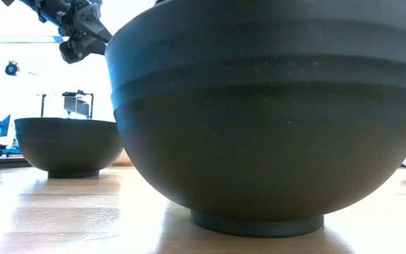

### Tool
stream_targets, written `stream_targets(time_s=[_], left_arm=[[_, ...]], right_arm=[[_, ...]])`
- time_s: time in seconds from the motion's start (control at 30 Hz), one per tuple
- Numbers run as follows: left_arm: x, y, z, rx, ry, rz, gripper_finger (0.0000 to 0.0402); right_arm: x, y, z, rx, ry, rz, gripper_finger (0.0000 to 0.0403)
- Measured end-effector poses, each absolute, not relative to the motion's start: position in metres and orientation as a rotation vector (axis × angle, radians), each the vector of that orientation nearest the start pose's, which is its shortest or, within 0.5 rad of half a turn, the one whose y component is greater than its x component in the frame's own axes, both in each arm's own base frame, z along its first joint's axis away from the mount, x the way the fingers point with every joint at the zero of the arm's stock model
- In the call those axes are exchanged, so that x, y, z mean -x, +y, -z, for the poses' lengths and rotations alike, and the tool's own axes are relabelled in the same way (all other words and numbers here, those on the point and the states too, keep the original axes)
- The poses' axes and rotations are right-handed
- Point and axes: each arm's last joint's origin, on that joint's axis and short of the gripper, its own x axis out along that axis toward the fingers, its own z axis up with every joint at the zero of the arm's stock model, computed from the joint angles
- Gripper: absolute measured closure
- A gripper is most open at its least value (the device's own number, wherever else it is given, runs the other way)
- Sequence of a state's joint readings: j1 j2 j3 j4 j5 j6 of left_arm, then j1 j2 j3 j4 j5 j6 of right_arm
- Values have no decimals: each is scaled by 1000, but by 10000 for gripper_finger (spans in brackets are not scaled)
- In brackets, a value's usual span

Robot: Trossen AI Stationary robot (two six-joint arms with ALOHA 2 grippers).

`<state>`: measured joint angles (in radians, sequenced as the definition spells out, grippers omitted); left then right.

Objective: Nest bowls inside each other
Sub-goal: Stack the pink bowl on top of the green bowl

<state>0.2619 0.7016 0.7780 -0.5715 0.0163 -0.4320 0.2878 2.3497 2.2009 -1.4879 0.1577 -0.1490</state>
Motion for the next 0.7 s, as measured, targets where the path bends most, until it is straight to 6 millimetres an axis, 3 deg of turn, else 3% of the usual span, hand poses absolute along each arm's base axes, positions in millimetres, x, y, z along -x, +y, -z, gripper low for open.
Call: stream_targets(time_s=[0.17,0.37,0.53,0.7], left_arm=[[-137,36,-307,493,434,-339,279],[-135,35,-306,497,445,-336,279],[-134,35,-307,499,439,-335,279],[-134,35,-306,500,441,-335,279]], right_arm=[[-434,123,-218,450,1592,-212,379],[-436,116,-223,349,1589,-193,330],[-443,109,-249,321,1490,-182,298],[-442,104,-276,272,1377,-195,292]])
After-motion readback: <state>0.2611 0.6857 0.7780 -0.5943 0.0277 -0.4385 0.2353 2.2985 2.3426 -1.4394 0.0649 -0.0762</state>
